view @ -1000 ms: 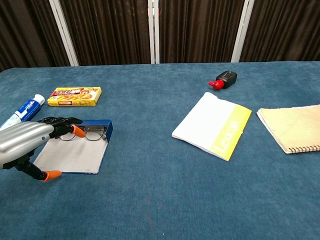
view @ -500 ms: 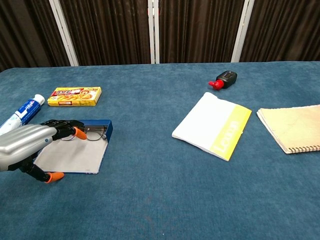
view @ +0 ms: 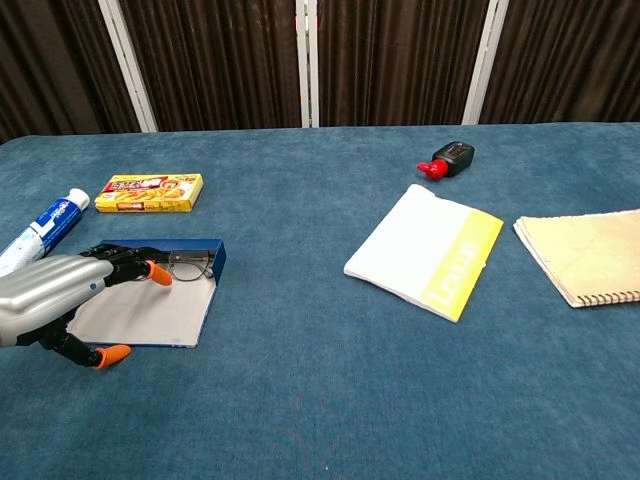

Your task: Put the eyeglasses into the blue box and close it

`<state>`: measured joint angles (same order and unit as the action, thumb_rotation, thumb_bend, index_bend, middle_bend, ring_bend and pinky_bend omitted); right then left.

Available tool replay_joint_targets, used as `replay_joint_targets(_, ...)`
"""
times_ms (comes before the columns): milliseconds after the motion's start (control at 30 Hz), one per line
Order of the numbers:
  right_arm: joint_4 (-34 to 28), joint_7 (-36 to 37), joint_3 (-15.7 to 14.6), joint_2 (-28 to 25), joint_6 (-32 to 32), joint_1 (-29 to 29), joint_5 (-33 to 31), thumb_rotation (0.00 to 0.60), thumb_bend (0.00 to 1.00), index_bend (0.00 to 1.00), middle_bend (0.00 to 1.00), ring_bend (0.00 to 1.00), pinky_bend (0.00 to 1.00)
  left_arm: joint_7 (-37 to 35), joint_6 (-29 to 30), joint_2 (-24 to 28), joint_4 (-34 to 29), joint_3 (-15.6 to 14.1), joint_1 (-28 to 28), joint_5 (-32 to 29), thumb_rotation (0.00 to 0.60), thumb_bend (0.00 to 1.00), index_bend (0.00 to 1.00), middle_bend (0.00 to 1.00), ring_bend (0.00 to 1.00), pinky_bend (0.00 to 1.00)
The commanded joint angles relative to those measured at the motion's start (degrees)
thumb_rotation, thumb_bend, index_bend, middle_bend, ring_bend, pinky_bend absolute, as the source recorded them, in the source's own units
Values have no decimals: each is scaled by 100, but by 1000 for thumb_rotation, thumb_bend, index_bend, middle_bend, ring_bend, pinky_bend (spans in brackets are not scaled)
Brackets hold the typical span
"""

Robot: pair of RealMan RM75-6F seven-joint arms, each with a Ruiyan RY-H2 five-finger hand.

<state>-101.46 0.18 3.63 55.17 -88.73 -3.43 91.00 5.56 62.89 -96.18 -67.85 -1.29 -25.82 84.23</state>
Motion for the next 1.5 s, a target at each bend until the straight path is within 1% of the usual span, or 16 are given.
replay_joint_targets(33,-1,8,0,-1,1,0,-1,600,0,13,0,0,0,22,33,11,-13,2,2,28,600,542,208,0,0,0)
replay_joint_targets(133,1,13,3,-1,-4,0,-1,600,0,13,0,0,0,72,44,23,-36,21,-3,28,600,568,221,0,0,0)
replay_joint_targets(567,1,20,6,-8,27,-10,-25,600,0,15,0,0,0,211,75,112,-216,164,-46,-41,600,571,229,0,0,0)
replay_joint_targets(733,0,32,3,-14,22,-6,-23,600,0,15,0,0,0,309,52,93,-250,301,-105,-142,600,572,238,0,0,0)
replay_joint_targets(833,1,22,6,-9,32,-11,-31,600,0,15,0,0,0,468,43,12,-210,476,-207,-233,600,572,256,0,0,0)
replay_joint_targets(933,1,13,10,-4,45,-18,-43,600,0,15,0,0,0,583,-6,-44,-193,563,-258,-333,600,572,277,0,0,0)
replay_joint_targets(1000,0,9,12,-3,52,-21,-52,600,0,15,0,0,0,642,-55,-78,-177,601,-283,-407,600,573,298,0,0,0)
replay_joint_targets(1100,4,16,15,-2,62,-24,-66,600,0,15,0,0,0,666,-116,-117,-141,614,-296,-485,600,573,357,0,0,0)
replay_joint_targets(1167,6,30,17,-5,72,-26,-78,600,0,15,0,0,0,658,-137,-142,-98,603,-289,-517,600,574,451,0,0,0)
replay_joint_targets(1267,9,37,20,-3,71,-28,-81,600,0,15,0,0,0,666,-97,-192,8,570,-247,-538,600,579,559,0,0,0)
replay_joint_targets(1367,5,33,13,-3,70,-28,-64,600,0,16,0,0,0,615,-5,-167,-20,528,-200,-485,600,579,620,0,0,0)
replay_joint_targets(1500,-3,23,9,-2,58,-24,-48,600,0,17,0,0,0,617,171,22,-239,450,-124,-360,600,585,665,0,0,0)
